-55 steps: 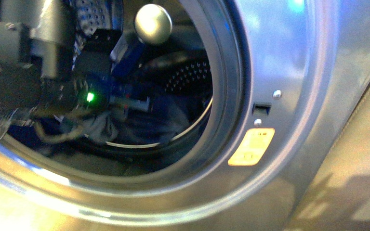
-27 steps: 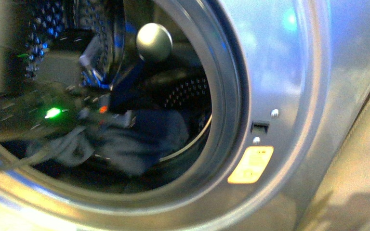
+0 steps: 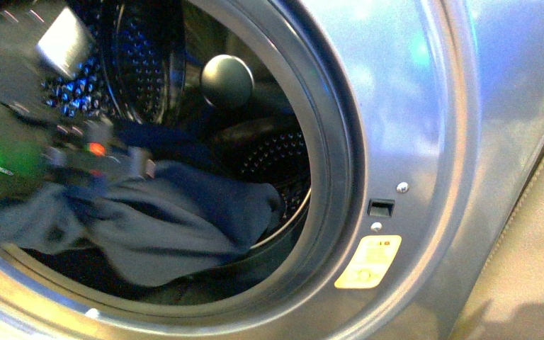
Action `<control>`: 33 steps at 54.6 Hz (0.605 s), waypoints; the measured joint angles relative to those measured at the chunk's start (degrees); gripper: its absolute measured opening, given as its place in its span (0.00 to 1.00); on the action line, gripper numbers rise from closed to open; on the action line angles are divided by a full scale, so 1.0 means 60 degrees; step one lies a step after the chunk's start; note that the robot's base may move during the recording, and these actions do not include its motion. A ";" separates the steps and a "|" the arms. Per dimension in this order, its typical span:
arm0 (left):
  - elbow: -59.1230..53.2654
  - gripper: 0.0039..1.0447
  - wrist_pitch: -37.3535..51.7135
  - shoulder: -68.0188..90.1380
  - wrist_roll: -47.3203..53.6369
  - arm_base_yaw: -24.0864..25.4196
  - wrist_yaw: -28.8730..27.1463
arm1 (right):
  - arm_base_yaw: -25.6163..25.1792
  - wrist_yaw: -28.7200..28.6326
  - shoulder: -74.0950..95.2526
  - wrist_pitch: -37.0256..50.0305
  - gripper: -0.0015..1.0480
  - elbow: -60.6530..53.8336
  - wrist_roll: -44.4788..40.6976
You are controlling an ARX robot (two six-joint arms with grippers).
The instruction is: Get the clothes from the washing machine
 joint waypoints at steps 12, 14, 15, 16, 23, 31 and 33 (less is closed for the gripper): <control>-0.0189 0.14 -0.0488 -0.0750 -0.0189 0.0036 0.0390 | 0.0000 0.0000 0.0000 0.0000 0.93 0.0000 0.0000; -0.0215 0.14 -0.0594 -0.0911 -0.0222 0.0062 0.0484 | 0.0000 0.0000 0.0000 0.0000 0.93 0.0000 0.0000; -0.0233 0.14 -0.0616 -0.0987 -0.0244 0.0076 0.0550 | 0.0000 0.0000 0.0000 0.0000 0.93 0.0000 0.0000; -0.0248 0.14 -0.0616 -0.1042 -0.0244 0.0080 0.0586 | 0.0000 0.0000 0.0000 0.0000 0.93 0.0000 0.0000; -0.0109 0.14 -0.0707 -0.1934 -0.0219 0.0153 0.0885 | 0.0000 0.0004 0.0000 0.0000 0.93 0.0000 -0.0004; 0.0219 0.14 -0.0739 -0.2310 -0.0135 0.0142 0.1129 | 0.0000 0.0000 0.0000 0.0000 0.93 0.0000 0.0000; 0.0280 0.14 -0.0765 -0.2339 -0.0131 0.0127 0.1169 | 0.0000 0.0000 0.0000 0.0000 0.93 0.0000 0.0000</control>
